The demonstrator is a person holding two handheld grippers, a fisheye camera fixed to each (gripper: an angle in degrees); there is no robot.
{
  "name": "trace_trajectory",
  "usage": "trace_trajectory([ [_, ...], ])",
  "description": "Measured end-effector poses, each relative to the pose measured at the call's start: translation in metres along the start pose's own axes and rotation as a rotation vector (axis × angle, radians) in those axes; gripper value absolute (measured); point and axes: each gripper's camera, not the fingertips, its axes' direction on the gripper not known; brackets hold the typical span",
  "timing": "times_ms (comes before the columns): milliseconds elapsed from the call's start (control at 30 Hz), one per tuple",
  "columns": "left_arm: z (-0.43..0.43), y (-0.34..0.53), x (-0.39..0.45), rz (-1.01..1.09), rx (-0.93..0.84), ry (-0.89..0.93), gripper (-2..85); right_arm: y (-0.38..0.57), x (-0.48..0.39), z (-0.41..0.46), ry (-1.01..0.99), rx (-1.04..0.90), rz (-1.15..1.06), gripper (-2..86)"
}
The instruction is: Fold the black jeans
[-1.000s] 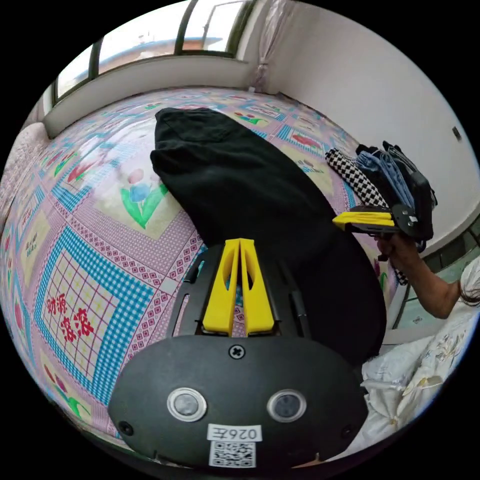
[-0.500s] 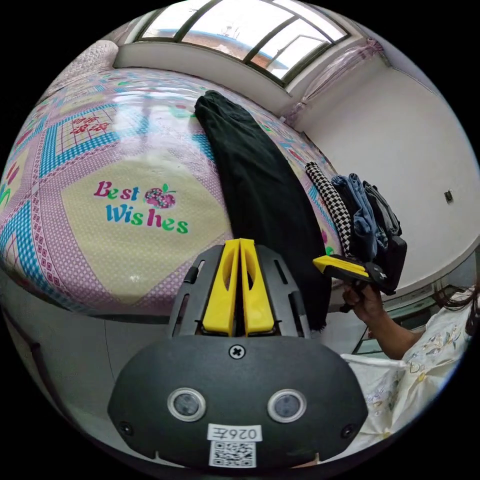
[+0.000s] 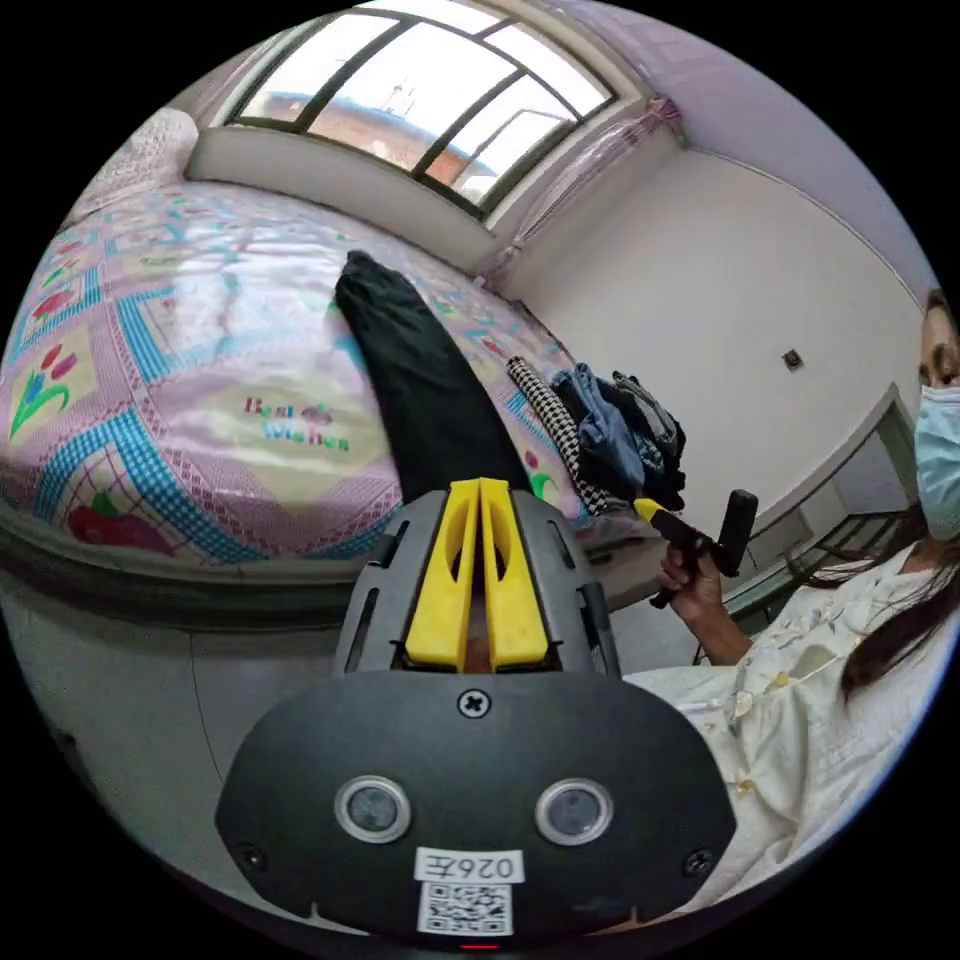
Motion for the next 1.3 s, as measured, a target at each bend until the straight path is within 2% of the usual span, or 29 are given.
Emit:
trace_trajectory([
  [67, -0.048, -0.019, 0.032, 0.154, 0.197, 0.088, -1.0, -0.017, -0.007, -0.092, -0.096, 0.369, -0.063, 4.4],
  [133, -0.105, -0.029, 0.070, 0.369, 0.467, 0.222, -0.9, -0.025, -0.011, -0.138, -0.123, 0.540, -0.119, 3.9],
  [167, -0.116, -0.029, 0.077, 0.417, 0.528, 0.270, -0.8, -0.031, -0.012, -0.156, -0.142, 0.568, -0.168, 0.8],
  [233, -0.146, -0.029, 0.085, 0.527, 0.697, 0.558, -0.6, -0.040, -0.013, -0.173, -0.170, 0.553, -0.212, -0.1],
  [267, -0.149, -0.029, 0.083, 0.532, 0.725, 0.639, -0.5, -0.046, -0.012, -0.176, -0.157, 0.545, -0.206, -0.2],
  [300, -0.152, -0.030, 0.076, 0.545, 0.750, 0.797, -0.7, -0.048, -0.009, -0.176, -0.144, 0.547, -0.195, -0.2],
  [333, -0.148, -0.031, 0.067, 0.609, 0.737, 0.956, -0.7, -0.051, 0.001, -0.169, -0.122, 0.535, -0.149, 0.1],
  [367, -0.143, -0.033, 0.062, 0.637, 0.711, 1.035, -0.7, -0.056, 0.018, -0.154, -0.125, 0.479, -0.091, 0.9],
  [400, -0.128, -0.038, 0.047, 0.631, 0.639, 1.169, -0.6, -0.057, 0.029, -0.144, -0.129, 0.435, -0.056, 1.6],
  [433, -0.110, -0.038, 0.032, 0.585, 0.559, 1.217, -0.4, -0.060, 0.048, -0.121, -0.120, 0.332, 0.007, 3.2],
  [467, -0.100, -0.036, 0.024, 0.541, 0.517, 1.182, -0.1, -0.059, 0.067, -0.095, -0.079, 0.220, 0.072, 5.1],
  [500, -0.081, -0.026, 0.007, 0.422, 0.432, 0.991, 0.5, -0.057, 0.076, -0.083, -0.062, 0.172, 0.110, 6.3],
  [533, -0.062, -0.012, -0.010, 0.318, 0.347, 0.740, 6.3, -0.053, 0.095, -0.060, -0.050, 0.087, 0.177, 8.7],
  [567, -0.051, -0.003, -0.019, 0.267, 0.296, 0.609, 9.2, -0.050, 0.113, -0.040, -0.056, 0.011, 0.248, 9.8],
  [600, -0.024, 0.014, -0.040, 0.161, 0.175, 0.394, 13.6, -0.048, 0.121, -0.032, -0.068, -0.013, 0.271, 10.3],
  [633, 0.005, 0.031, -0.064, 0.071, 0.044, 0.294, 18.1, -0.047, 0.136, -0.020, -0.091, -0.044, 0.325, 11.0],
  [700, 0.048, 0.056, -0.100, -0.102, -0.101, 0.273, 23.2, -0.052, 0.155, -0.007, -0.122, -0.060, 0.391, 12.6],
  [767, 0.079, 0.075, -0.121, -0.186, -0.132, 0.261, 25.0, -0.074, 0.175, 0.008, -0.145, -0.095, 0.433, 14.5],
  [833, 0.116, 0.085, -0.132, -0.212, -0.210, 0.195, 28.3, -0.096, 0.187, 0.020, -0.140, -0.144, 0.440, 9.7],
  [867, 0.124, 0.086, -0.133, -0.209, -0.244, 0.181, 29.1, -0.111, 0.194, 0.030, -0.166, -0.214, 0.424, 3.6],
  [900, 0.139, 0.087, -0.133, -0.200, -0.320, 0.170, 30.7, -0.118, 0.198, 0.031, -0.233, -0.260, 0.418, 0.6],
  [933, 0.147, 0.087, -0.132, -0.171, -0.374, 0.172, 31.8, -0.132, 0.201, 0.017, -0.414, -0.240, 0.420, -0.3],
  [967, 0.148, 0.087, -0.131, -0.157, -0.383, 0.169, 32.2, -0.142, 0.201, -0.010, -0.485, -0.172, 0.401, -0.8],
  [1033, 0.147, 0.089, -0.142, -0.186, -0.321, 0.198, 32.5, -0.149, 0.209, -0.037, -0.375, -0.206, 0.377, -1.1],
  [1100, 0.149, 0.092, -0.159, -0.287, -0.234, 0.320, 31.7, -0.147, 0.235, -0.046, -0.389, -0.228, 0.438, -1.2],
  [1167, 0.155, 0.095, -0.170, -0.344, -0.177, 0.413, 30.5, -0.143, 0.271, -0.041, -0.592, -0.214, 0.539, -1.3],
  [1200, 0.159, 0.094, -0.171, -0.344, -0.168, 0.435, 29.2, -0.143, 0.276, -0.041, -0.604, -0.214, 0.548, -1.3],
  [1267, 0.166, 0.092, -0.171, -0.342, -0.170, 0.495, 23.5, -0.143, 0.286, -0.043, -0.615, -0.195, 0.581, -1.3],
  [1300, 0.170, 0.090, -0.170, -0.334, -0.179, 0.556, 16.1, -0.143, 0.288, -0.044, -0.626, -0.186, 0.591, -1.3],
])
